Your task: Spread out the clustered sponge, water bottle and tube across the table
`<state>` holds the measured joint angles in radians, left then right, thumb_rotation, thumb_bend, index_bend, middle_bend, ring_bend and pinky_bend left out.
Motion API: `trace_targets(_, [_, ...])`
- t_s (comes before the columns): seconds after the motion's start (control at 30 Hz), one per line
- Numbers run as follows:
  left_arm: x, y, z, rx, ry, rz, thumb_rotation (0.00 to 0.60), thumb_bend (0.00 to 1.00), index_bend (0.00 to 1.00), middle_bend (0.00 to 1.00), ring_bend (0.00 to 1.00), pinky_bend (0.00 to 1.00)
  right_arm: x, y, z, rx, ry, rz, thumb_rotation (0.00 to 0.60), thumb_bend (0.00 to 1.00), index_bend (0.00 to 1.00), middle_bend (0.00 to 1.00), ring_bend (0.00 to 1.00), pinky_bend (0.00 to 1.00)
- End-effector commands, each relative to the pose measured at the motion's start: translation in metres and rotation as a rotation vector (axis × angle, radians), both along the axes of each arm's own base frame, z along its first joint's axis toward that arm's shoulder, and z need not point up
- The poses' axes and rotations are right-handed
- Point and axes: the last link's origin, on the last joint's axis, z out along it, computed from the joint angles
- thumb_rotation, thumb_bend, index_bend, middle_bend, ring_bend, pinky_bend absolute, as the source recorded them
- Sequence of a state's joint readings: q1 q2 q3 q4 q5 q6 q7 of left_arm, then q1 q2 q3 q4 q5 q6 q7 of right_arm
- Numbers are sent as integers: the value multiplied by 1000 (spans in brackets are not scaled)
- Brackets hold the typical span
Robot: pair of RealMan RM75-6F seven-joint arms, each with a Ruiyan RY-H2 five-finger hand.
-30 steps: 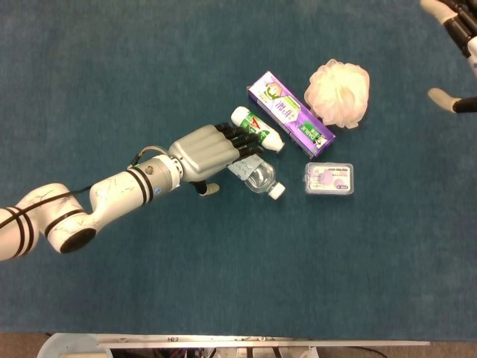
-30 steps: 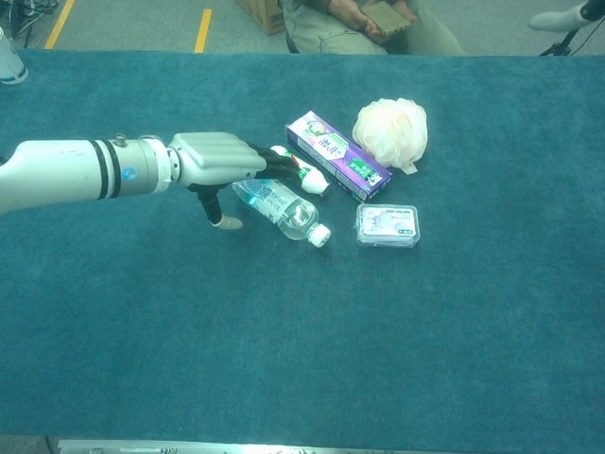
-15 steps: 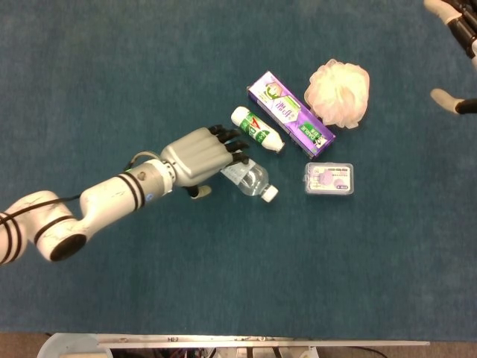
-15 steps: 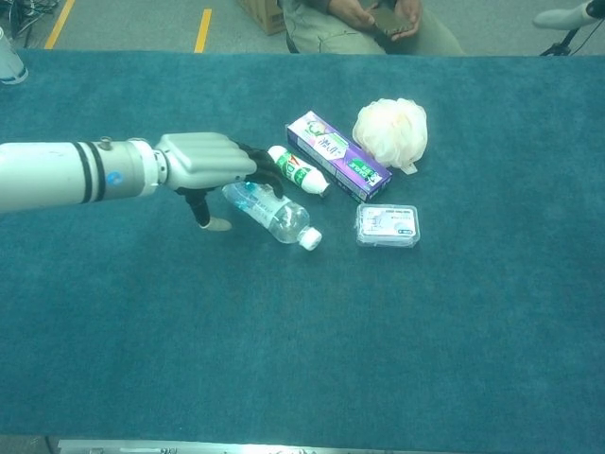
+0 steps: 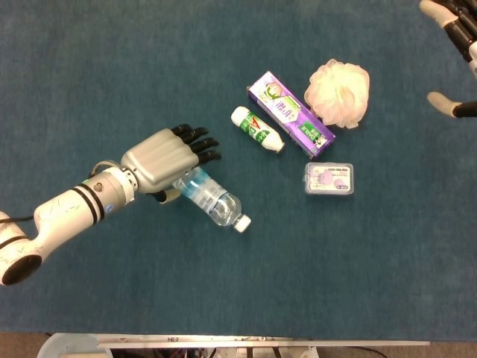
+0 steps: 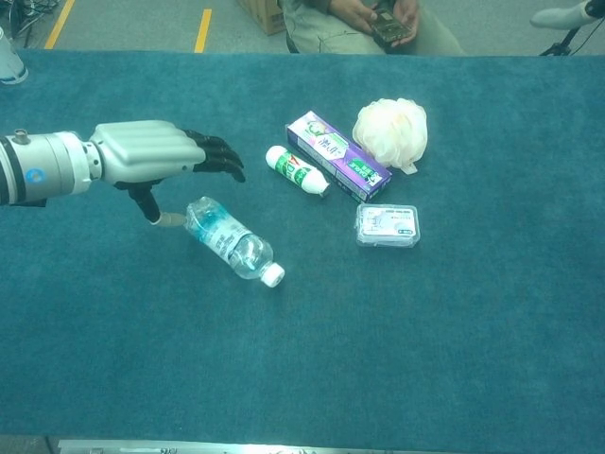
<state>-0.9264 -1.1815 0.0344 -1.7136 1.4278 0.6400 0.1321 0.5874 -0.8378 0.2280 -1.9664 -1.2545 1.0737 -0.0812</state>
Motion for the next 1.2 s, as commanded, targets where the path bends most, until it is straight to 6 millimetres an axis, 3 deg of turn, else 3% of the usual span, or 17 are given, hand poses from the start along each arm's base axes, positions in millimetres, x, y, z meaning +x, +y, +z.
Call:
trace_targets(0.03, [-9, -1, 1, 0, 55, -21, 600, 306, 16, 8, 14, 110, 0, 1, 1, -2, -2, 0, 600, 174, 19, 155, 75, 254])
trace_targets(0.6, [-35, -32, 5, -3, 106, 20, 600, 300, 0, 0, 0, 110, 1, 0, -1, 22, -4, 7, 600, 173, 19, 155, 75, 254])
trace_targets(0.93, [-41, -56, -10, -25, 60, 47, 600, 301, 0, 0, 0, 110, -1, 0, 0, 26, -1, 0, 600, 174, 19, 155, 75, 254])
trace_targets(1.2, [-36, -58, -25, -16, 12, 43, 600, 301, 15, 0, 0, 113, -1, 3, 0, 29, 4, -3, 600, 174, 19, 155, 75, 254])
